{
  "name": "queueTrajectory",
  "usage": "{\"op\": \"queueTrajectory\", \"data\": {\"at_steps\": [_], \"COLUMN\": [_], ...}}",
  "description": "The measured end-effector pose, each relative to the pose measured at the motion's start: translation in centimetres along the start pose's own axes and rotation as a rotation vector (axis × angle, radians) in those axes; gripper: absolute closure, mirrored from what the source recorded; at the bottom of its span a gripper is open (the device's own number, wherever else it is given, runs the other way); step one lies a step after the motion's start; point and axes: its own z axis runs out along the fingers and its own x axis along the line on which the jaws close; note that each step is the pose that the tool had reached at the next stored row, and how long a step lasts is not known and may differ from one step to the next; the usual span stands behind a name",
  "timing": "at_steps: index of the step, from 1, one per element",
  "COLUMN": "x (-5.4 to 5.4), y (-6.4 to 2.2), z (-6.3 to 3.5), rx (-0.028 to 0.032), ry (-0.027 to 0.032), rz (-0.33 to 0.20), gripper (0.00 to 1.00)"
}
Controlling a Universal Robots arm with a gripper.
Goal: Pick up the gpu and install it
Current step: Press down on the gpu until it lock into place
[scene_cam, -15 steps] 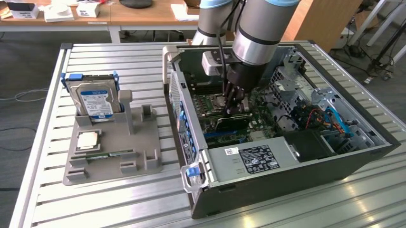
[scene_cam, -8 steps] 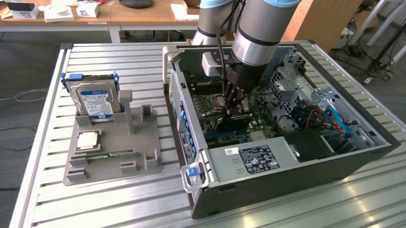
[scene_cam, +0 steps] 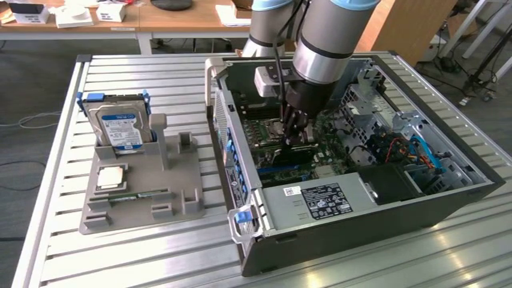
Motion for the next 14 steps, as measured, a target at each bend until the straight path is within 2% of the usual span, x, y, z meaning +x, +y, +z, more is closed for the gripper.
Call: {"op": "queueTrajectory", "data": {"at_steps": [14], "x": [0.01], "y": [-0.01], "z": [0.17], "rx": [0.0000], "ry": [-0.0002], "rz": [0.000], "gripper": [0.89]}}
